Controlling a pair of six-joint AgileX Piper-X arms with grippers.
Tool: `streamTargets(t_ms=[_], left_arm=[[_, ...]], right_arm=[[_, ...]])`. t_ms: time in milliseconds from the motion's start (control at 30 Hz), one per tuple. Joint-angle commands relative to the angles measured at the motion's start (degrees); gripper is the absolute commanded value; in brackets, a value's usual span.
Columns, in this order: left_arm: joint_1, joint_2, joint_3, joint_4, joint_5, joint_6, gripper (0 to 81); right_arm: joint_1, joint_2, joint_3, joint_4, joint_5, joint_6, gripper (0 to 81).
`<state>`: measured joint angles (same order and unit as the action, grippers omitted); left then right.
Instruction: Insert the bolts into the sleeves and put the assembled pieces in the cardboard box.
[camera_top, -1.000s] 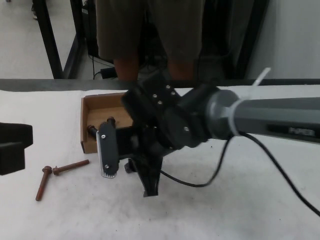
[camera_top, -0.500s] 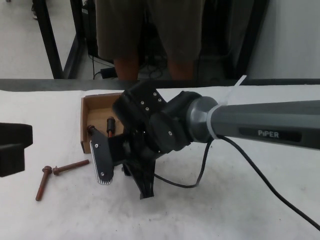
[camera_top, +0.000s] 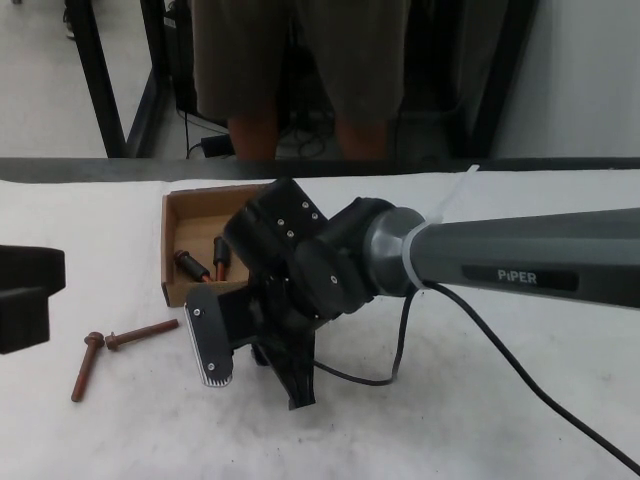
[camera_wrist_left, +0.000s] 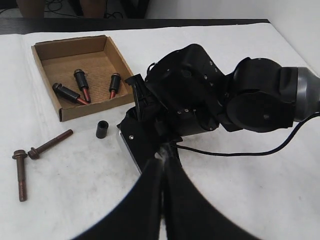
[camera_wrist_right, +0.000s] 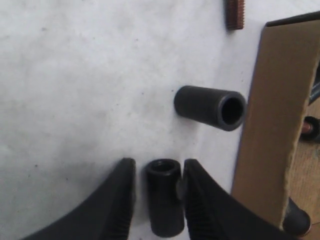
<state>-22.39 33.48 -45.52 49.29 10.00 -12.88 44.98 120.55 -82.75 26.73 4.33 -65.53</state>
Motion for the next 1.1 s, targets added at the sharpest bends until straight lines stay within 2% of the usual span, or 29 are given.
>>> streamTargets(t_ms=[0, 300, 500, 767, 1067], left_arm=[[-0.2, -0.4, 0.1, -0.2, -1.0, 0.5, 0.8], [-0.2, -0.4, 0.1, -0.2, -1.0, 0.5, 0.8], [-0.2, -0.4, 0.1, -0.2, -1.0, 0.5, 0.8], [-0.2, -0.4, 0.1, -0.3, -4.6, 0.5, 0.8], [-0.2, -0.4, 0.1, -0.3, -4.6, 0.5, 0.8]], right_arm=[[-0.5, 0.9, -0.3, 0.8, 0.6, -0.5, 31.5], [-0.9, 1.4, -0.3, 1.4, 1.0, -0.5, 31.2], [-2.3, 1.4, -0.3, 3.1, 1.0, -0.5, 25.8], [-2.9, 1.4, -0.3, 3.1, 0.9, -1.6, 25.8], [-2.9, 1.4, -0.3, 3.7, 0.5, -1.7, 25.1]])
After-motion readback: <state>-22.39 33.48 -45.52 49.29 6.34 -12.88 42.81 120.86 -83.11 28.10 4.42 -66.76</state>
